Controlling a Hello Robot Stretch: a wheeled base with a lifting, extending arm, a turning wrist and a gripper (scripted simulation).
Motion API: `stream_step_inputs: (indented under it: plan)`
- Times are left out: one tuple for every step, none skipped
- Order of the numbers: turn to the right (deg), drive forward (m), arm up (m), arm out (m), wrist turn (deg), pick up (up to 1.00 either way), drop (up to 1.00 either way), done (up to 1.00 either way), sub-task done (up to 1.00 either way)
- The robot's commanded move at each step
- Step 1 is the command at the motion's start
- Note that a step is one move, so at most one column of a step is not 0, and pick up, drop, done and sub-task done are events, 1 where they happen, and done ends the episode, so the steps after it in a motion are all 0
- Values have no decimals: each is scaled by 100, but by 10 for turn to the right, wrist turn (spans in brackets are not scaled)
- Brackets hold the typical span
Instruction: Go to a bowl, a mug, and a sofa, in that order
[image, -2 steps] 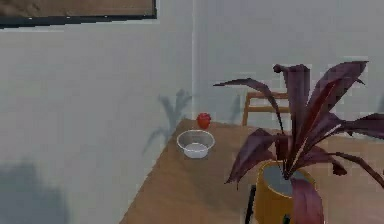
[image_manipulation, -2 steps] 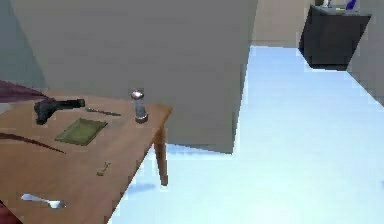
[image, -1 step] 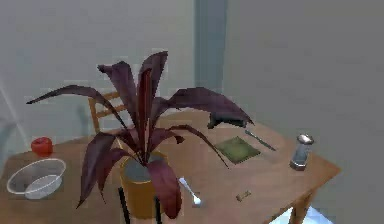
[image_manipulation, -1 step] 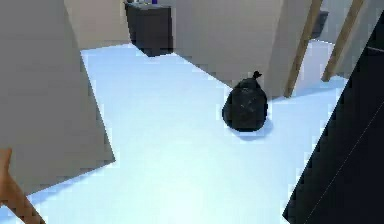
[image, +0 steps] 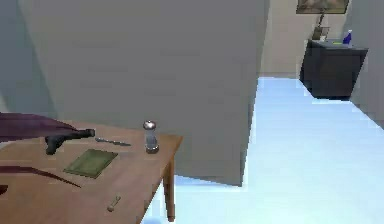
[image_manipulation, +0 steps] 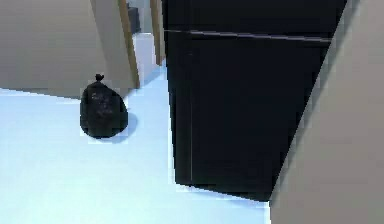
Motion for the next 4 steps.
stream_step_inputs:
  plan:
    - [450,0,0,0,0,0,0,0,0]
    - [240,0,0,0,0,0,0,0,0]
    - [0,20,0,0,0,0,0,0,0]
    - [-330,0,0,0,0,0,0,0,0]
